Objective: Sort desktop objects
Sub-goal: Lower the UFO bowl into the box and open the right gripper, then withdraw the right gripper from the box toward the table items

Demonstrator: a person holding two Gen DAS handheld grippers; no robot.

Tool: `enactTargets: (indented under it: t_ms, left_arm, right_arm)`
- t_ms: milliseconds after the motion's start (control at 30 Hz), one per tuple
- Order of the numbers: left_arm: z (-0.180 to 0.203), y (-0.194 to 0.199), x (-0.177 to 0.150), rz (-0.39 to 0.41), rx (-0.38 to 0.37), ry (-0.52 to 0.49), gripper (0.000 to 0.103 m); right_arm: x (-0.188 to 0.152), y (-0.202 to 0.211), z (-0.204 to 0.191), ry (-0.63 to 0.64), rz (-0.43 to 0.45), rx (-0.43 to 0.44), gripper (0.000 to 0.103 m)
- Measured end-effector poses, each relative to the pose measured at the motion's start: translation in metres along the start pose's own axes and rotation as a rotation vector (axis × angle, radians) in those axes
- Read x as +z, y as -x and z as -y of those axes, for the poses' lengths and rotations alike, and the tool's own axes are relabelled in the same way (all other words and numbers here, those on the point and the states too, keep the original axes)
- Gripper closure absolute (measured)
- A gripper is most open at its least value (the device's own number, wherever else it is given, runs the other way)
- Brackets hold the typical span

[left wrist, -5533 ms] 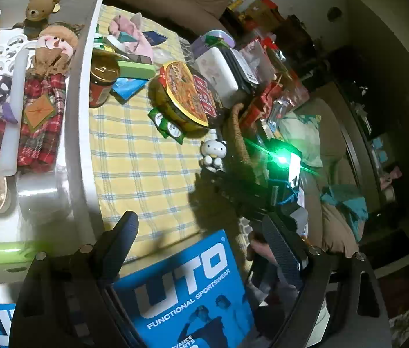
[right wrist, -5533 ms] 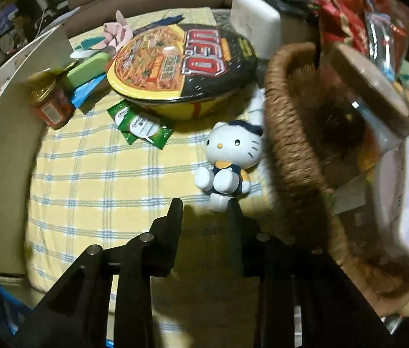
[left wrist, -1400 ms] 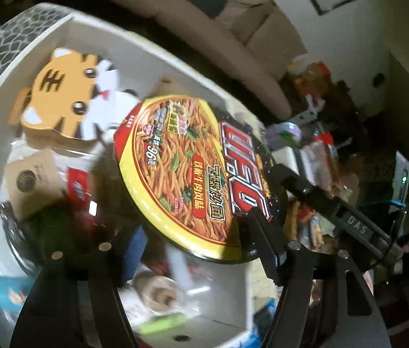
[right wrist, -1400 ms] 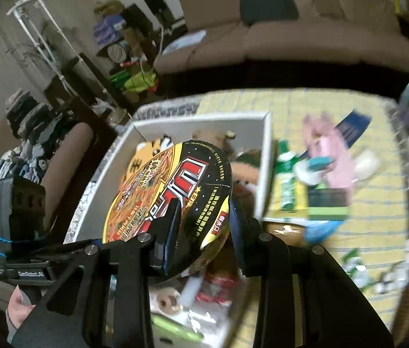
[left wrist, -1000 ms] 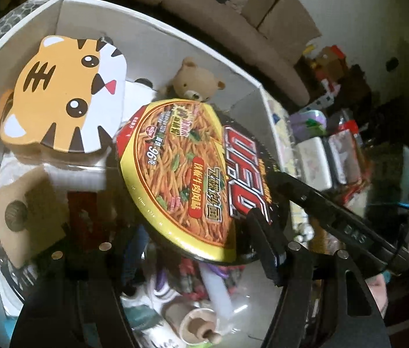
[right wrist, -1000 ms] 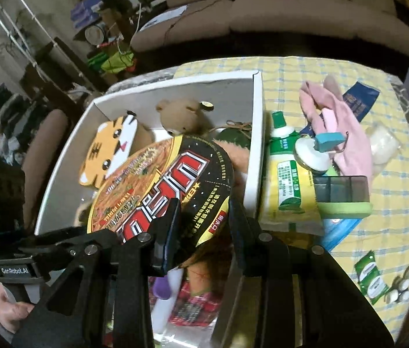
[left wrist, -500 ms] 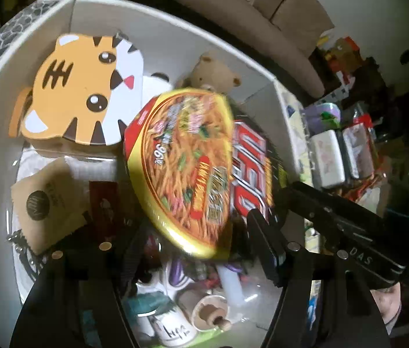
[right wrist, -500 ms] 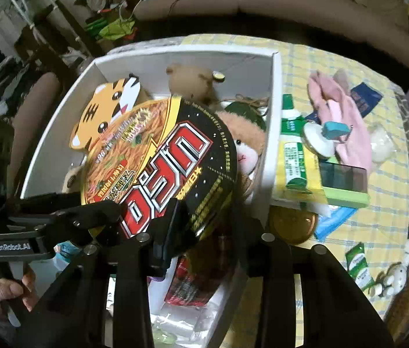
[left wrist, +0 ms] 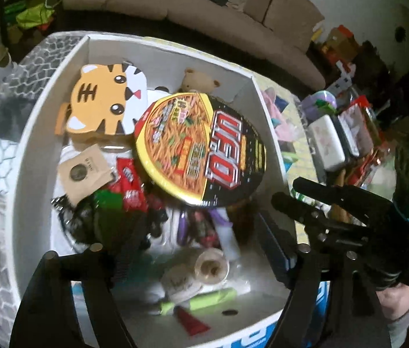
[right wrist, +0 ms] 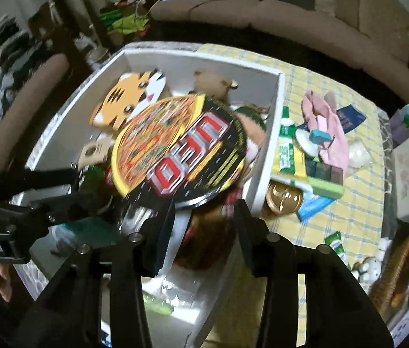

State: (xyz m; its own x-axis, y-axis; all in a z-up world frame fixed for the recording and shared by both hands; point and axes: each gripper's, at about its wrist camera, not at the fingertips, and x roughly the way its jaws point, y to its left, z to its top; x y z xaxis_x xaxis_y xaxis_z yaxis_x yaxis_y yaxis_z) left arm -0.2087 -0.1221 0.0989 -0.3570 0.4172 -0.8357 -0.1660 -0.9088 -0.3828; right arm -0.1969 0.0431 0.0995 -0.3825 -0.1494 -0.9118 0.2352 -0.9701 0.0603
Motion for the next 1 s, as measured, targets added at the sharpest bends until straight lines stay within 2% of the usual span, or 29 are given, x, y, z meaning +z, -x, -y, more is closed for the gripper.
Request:
enactTargets:
  t_ms: [100,200,267,333,433,633,767,1000]
  left_arm:
    - [0.006,0.008,-0.014,0.009,0.068,-0.030,0.016]
    - [0.010,0.016,-0.027,0.022,0.082,-0.038,0.014]
    - [0.014,0.024,-0.036,0.040,0.090,-0.046,0.008]
    - [0.021,0.031,-0.044,0.060,0.106,-0.068,0.003]
    - [0.035,0.041,-0.058,0.086,0.151,-0.099,0.000]
    - [0.058,0.061,-0.081,0.132,0.183,-0.138,0.000]
    - [0.067,0.072,-0.096,0.141,0.172,-0.142,0.000]
    - [0.083,0.081,-0.115,0.128,0.132,-0.157,0.000]
  right_arm:
    - [-0.015,0.002,-0.007,-0.001,-0.010,0.004,0.058]
    - [-0.028,0.007,-0.006,-0.023,-0.008,0.013,0.048]
    - [-0.038,0.013,-0.004,-0.039,-0.007,0.021,0.029]
    - [-0.046,0.018,-0.002,-0.054,-0.004,0.038,0.022]
    - [-0.060,0.030,0.000,-0.063,0.021,0.048,0.006]
    - [-0.087,0.055,0.000,-0.077,0.055,0.047,0.005]
    - [-0.105,0.074,0.004,-0.093,0.082,0.033,0.000]
    - [-0.137,0.108,0.023,-0.118,0.115,0.040,0.000]
